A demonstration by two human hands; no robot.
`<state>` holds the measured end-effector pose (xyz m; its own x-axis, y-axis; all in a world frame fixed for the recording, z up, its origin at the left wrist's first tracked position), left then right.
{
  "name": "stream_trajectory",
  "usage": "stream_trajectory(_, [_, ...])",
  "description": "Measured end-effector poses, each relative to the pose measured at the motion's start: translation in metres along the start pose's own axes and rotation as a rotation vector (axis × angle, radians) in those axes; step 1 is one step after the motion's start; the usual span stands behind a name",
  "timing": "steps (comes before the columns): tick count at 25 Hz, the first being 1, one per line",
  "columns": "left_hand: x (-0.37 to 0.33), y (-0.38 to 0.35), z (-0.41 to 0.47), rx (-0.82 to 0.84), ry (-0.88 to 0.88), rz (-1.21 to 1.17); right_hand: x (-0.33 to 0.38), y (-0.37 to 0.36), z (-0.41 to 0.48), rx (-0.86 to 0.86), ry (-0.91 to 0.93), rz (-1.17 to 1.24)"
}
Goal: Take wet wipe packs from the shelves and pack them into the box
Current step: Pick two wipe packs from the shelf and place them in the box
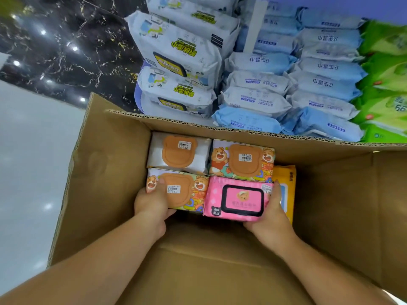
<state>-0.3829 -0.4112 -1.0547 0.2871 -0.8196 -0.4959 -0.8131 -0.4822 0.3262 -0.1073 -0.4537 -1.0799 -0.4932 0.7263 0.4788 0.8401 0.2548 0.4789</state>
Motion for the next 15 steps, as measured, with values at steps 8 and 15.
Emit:
stream_trajectory(8, [-0.004, 0.013, -0.017, -0.056, -0.259, 0.576, 0.013, 0.012, -0.013, 0.022, -0.100, -0.239])
stream_trajectory(15, [-0.046, 0.031, -0.061, 0.219, -0.286, 1.030, 0.055, 0.032, -0.064, -0.036, -0.068, -0.334])
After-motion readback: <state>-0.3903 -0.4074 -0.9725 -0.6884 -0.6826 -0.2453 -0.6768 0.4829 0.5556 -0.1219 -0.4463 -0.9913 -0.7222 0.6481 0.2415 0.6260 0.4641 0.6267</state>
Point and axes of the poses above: each hand's wrist, its own z-axis towards the middle knuckle, its own y-axis out of the back of the hand, x = y × z, the point moved 4 cm from there along z, towards the middle knuckle, and after that the axes turned 4 degrees about -y, right-handed, at the moved point
